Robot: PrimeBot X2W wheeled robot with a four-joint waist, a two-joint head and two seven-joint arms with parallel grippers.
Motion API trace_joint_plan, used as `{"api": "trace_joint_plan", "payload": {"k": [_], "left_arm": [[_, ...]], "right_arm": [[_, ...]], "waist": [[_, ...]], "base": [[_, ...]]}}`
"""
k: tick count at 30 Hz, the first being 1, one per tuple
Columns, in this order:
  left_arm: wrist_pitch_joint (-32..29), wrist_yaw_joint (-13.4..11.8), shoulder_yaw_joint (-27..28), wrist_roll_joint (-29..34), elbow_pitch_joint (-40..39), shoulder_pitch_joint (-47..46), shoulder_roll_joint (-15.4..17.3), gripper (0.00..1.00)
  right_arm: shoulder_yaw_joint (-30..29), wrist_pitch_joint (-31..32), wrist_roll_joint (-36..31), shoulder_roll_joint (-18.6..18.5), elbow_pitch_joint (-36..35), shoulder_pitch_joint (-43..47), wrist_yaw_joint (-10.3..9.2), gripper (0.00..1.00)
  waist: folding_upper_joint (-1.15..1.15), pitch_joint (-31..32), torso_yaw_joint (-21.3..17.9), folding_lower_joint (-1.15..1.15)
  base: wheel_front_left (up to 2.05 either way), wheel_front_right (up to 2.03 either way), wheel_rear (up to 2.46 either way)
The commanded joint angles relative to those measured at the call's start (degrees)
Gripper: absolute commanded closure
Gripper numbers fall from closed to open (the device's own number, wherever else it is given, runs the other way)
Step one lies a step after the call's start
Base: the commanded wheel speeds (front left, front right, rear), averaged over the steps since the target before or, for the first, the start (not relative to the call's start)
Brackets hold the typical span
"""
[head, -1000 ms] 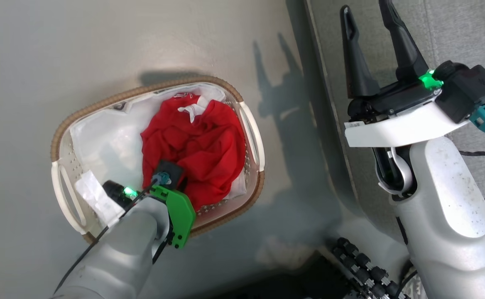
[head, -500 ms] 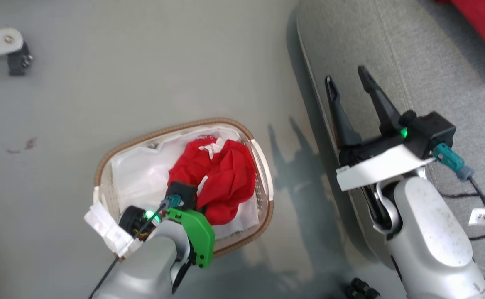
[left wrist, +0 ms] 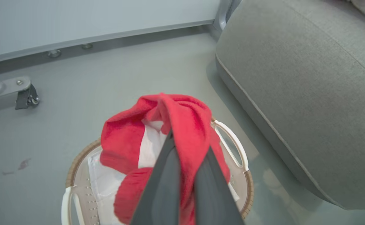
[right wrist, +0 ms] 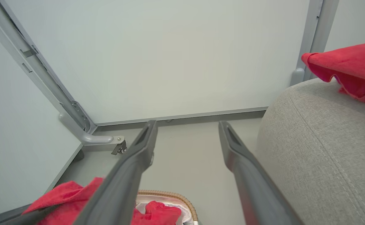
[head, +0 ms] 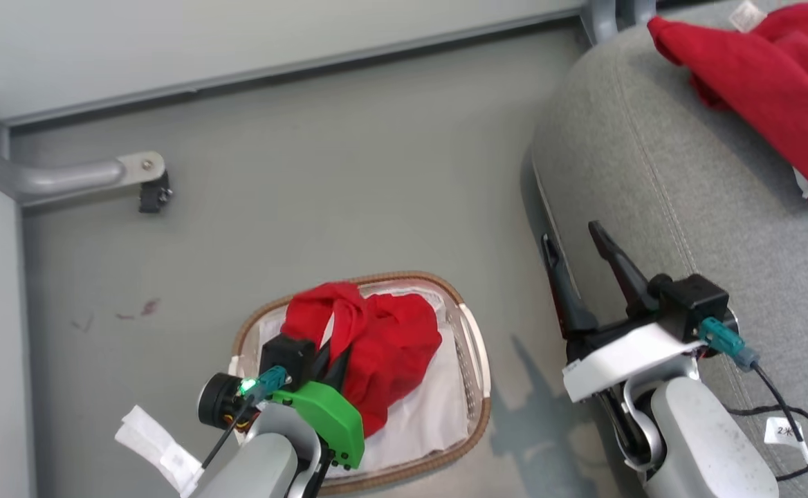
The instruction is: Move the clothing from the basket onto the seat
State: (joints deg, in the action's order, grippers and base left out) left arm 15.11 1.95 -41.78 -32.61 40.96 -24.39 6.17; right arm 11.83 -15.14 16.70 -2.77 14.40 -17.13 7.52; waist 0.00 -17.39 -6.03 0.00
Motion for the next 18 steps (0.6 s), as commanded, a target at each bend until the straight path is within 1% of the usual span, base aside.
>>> {"api": "trace_joint_plan", "payload": {"k": [1, 4, 10, 14, 18], "left_arm": [[0.04, 0.29, 1.98, 1.73, -2.02, 1.81, -0.07, 1.0], [0.05, 1.09, 6.56, 5.38, -6.69, 3.95, -0.58, 1.0], [0.05, 3.01, 13.21, 10.56, -14.3, 5.89, -1.8, 1.0], [0.06, 4.08, 16.18, 12.35, -18.42, 5.62, -2.62, 1.0], [0.05, 4.66, 17.96, 13.56, -21.7, 4.2, -2.94, 1.0]], "right_arm": [[0.06, -0.01, 0.56, -0.29, 0.34, 1.51, -0.06, 0.0], [0.22, 0.0, 0.74, -0.27, 0.63, 2.99, -0.06, 0.0], [0.63, 0.0, 0.95, -0.27, 1.3, 5.53, -0.06, 0.0], [1.16, 0.0, 0.84, -0.27, 1.89, 6.83, -0.06, 0.0], [2.35, 0.0, 0.33, -0.27, 2.63, 7.83, -0.06, 0.0]], "waist": [[0.0, 5.6, 3.53, 0.0], [0.0, 7.42, 4.07, 0.0], [0.0, 9.98, 4.81, 0.0], [0.0, 11.14, 5.21, 0.0], [0.0, 12.04, 5.62, 0.0]], "base": [[0.0, 0.0, 0.0], [0.0, 0.0, 0.0], [0.0, 0.0, 0.0], [0.0, 0.0, 0.0], [0.0, 0.0, 0.0]]}}
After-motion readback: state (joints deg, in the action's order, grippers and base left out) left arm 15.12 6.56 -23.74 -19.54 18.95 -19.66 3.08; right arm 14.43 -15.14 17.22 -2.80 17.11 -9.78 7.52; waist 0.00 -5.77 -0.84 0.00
